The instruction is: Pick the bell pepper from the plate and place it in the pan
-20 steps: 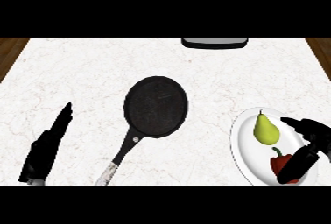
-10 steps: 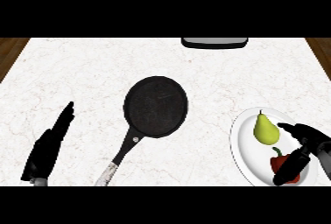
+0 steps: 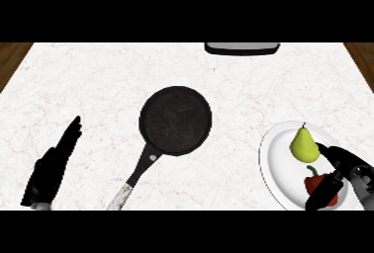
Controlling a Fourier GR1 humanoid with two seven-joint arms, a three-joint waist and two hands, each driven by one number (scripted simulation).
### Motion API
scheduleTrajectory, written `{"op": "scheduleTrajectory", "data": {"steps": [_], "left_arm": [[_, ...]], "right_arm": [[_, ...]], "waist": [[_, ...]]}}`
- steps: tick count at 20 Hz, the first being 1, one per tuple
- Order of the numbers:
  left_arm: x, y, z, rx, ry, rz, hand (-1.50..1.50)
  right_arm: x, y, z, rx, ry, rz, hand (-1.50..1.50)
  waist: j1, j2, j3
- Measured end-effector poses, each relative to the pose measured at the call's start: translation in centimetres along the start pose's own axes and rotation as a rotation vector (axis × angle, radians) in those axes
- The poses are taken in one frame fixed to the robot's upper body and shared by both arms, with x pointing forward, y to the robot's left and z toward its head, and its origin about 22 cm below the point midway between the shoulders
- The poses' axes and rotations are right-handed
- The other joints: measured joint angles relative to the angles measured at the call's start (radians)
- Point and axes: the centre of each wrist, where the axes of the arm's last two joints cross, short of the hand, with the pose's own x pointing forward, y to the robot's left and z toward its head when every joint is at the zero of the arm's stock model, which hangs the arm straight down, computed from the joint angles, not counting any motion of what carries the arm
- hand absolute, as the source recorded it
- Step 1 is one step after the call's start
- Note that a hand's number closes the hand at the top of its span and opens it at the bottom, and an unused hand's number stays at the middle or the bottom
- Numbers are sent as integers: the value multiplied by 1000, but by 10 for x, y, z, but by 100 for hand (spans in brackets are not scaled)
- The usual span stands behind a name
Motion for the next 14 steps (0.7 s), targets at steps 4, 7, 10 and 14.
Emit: {"op": "scheduleTrajectory", "data": {"steps": [4, 7, 10, 14], "left_arm": [[1, -1, -1, 0, -2, 1, 0], [4, -3, -4, 5, -2, 1, 0], [5, -2, -4, 0, -2, 2, 0], [6, -7, -6, -1, -6, -5, 0]], "right_arm": [[-4, 7, -5, -27, -4, -14, 150], [-5, 5, -11, -45, -11, -43, 150], [-5, 10, -12, -43, -15, -69, 150], [-4, 13, -16, -48, -17, -99, 150]], "waist": [[-2, -2, -3], [-3, -5, -8], [-5, -7, -12], [-8, -10, -19]]}}
